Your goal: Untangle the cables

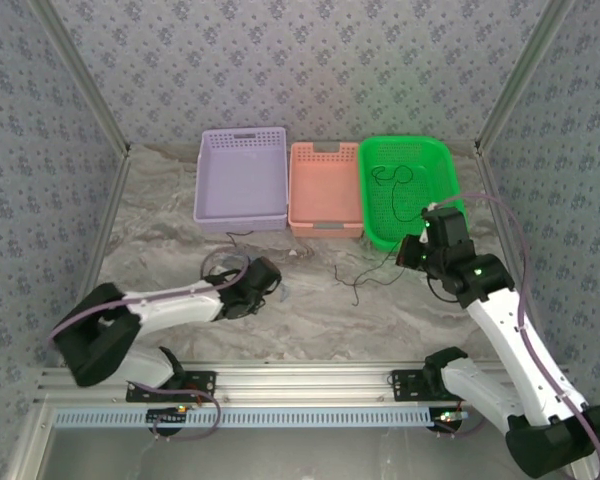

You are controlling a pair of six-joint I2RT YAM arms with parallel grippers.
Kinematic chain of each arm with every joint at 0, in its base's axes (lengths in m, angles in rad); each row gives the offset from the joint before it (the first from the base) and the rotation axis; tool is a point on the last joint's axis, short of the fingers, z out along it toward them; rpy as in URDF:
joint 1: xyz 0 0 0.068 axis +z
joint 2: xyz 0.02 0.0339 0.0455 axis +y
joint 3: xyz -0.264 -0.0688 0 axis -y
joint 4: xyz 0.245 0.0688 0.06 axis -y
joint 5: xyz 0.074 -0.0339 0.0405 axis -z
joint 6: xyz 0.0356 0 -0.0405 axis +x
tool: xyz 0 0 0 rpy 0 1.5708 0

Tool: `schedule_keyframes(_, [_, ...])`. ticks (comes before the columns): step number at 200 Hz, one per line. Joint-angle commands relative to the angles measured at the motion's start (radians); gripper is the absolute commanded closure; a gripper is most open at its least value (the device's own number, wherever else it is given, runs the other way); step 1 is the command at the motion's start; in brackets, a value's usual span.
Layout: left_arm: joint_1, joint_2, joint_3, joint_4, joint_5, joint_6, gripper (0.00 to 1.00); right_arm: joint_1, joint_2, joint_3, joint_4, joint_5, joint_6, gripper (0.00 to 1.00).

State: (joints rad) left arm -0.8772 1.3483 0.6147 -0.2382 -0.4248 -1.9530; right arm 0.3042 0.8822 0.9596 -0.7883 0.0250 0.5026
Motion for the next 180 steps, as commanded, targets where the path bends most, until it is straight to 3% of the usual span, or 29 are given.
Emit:
schedule_keyframes(1, [0.060,-0.086,-0.010,-0.112,-0.056,0.163,1.00,-0.041,-0.004,-0.015,0.006,-0.082,-0.032,1.00])
schedule_keyframes(30, [0.096,-0.074,0.087,-0.112,0.010,0.393,1.00,0.024,0.013,-0.027,0.043,-0.110,-0.020,1.00])
schedule_keyframes(54, [0.084,-0.012,0.166,-0.132,0.065,0.478,0.96,0.079,0.019,-0.028,0.027,-0.068,-0.016,1.00])
schedule_keyframes(66, [0.066,0.015,0.181,-0.120,0.077,0.494,0.89,0.094,0.013,-0.043,0.020,-0.058,-0.016,1.00])
schedule_keyframes(84, [0.033,0.056,0.210,-0.115,0.084,0.504,0.68,0.102,-0.003,-0.079,0.020,-0.045,-0.012,1.00])
schedule_keyframes(111, [-0.048,0.126,0.301,-0.132,0.076,0.514,0.57,0.104,-0.018,-0.108,0.025,-0.051,-0.007,1.00])
schedule_keyframes(131, [-0.124,0.189,0.396,-0.189,0.051,0.487,0.40,0.108,-0.031,-0.104,0.021,-0.047,-0.009,1.00])
schedule_keyframes(147, [-0.174,0.237,0.458,-0.200,0.035,0.469,0.38,0.109,-0.039,-0.095,0.011,-0.043,-0.012,1.00])
schedule_keyframes(180, [-0.232,0.412,0.617,-0.205,0.110,0.455,0.41,0.109,-0.047,-0.100,0.002,-0.031,-0.020,1.00])
